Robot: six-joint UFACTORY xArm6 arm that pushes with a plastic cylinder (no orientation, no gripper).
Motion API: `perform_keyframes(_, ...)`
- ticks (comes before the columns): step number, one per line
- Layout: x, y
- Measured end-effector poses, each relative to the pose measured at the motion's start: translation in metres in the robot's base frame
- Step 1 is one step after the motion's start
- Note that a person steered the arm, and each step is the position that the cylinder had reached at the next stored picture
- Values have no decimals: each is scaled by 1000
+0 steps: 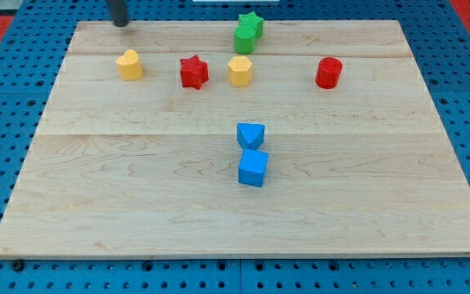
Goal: Separate green star and the green circle
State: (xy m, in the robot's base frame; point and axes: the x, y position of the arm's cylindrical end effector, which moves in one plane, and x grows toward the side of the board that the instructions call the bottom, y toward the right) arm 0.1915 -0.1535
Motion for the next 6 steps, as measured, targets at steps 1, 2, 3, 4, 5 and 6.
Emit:
perform_keyframes(1, 0, 93)
perform_keyframes(2, 1, 129)
perform_keyframes(3, 1, 180)
perform_keyframes(4, 27, 194)
perform_keyframes(5, 50, 197)
perform_keyframes(6, 30, 199)
